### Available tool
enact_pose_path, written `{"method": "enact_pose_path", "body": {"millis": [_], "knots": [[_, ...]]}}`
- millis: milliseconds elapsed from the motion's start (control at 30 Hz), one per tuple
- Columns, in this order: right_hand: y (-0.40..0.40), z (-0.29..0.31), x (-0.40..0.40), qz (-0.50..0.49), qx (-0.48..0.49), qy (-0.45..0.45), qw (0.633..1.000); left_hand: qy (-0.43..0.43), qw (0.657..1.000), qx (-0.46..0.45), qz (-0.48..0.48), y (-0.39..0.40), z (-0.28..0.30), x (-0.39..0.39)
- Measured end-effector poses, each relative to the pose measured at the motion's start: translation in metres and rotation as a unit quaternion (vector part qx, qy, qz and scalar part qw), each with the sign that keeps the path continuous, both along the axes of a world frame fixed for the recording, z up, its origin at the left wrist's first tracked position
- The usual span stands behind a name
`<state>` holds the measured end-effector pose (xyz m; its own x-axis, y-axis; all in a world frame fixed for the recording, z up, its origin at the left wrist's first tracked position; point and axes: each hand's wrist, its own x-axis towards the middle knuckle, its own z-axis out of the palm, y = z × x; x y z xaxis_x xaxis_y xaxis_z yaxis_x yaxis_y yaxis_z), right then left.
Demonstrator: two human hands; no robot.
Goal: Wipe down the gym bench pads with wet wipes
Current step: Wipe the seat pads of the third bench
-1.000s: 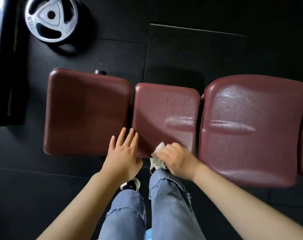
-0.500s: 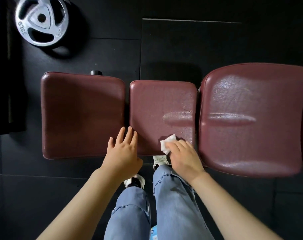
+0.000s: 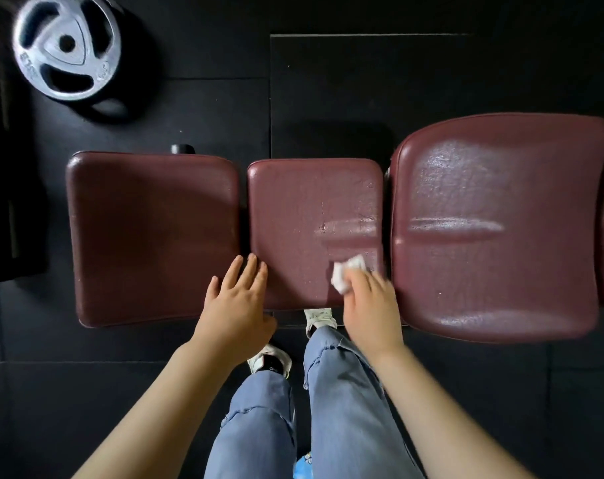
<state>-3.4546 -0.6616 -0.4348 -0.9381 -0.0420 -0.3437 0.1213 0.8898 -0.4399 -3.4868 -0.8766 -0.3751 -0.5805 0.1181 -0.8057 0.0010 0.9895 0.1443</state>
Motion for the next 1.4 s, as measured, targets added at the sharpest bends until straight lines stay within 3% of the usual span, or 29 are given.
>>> {"method": "enact_pose_path", "body": {"millis": [100,233,367,433,567,733,1033,1267,1333,1400], "knots": [[-0.002,0.0,0.001,-0.033,-0.004,-0.009,0.999,0.003,1.0,0.01,0.003,-0.002,0.001,-0.001],[-0.016,-0.011,-0.119,-0.121,-0.004,0.094,0.988,-0.002,1.0,0.009,-0.005,-0.003,0.001,-0.001],[-0.013,-0.025,-0.199,-0.138,0.072,0.063,0.986,-0.002,1.0,0.015,0.002,-0.003,0.001,-0.001],[-0.011,-0.025,-0.18,-0.138,0.086,0.061,0.985,-0.002,1.0,0.013,0.002,-0.003,0.001,-0.001],[-0.003,-0.018,-0.061,-0.202,0.074,0.067,0.974,-0.003,1.0,0.014,-0.006,-0.004,0.0,-0.002],[-0.004,-0.004,0.038,-0.233,0.032,-0.011,0.972,0.003,1.0,0.011,-0.016,-0.005,0.0,-0.002],[-0.005,-0.023,-0.142,-0.228,0.051,0.053,0.971,0.027,0.999,0.003,-0.039,-0.009,-0.002,0.002],[-0.002,-0.025,-0.188,-0.369,0.065,-0.016,0.927,0.065,0.997,0.046,0.006,-0.013,-0.002,0.005],[-0.029,-0.018,-0.19,-0.331,0.064,-0.001,0.941,0.09,0.994,0.058,0.018,-0.018,-0.002,0.007],[-0.079,-0.007,-0.188,-0.205,0.022,0.035,0.978,0.121,0.99,0.063,0.022,-0.024,-0.002,0.01]]}}
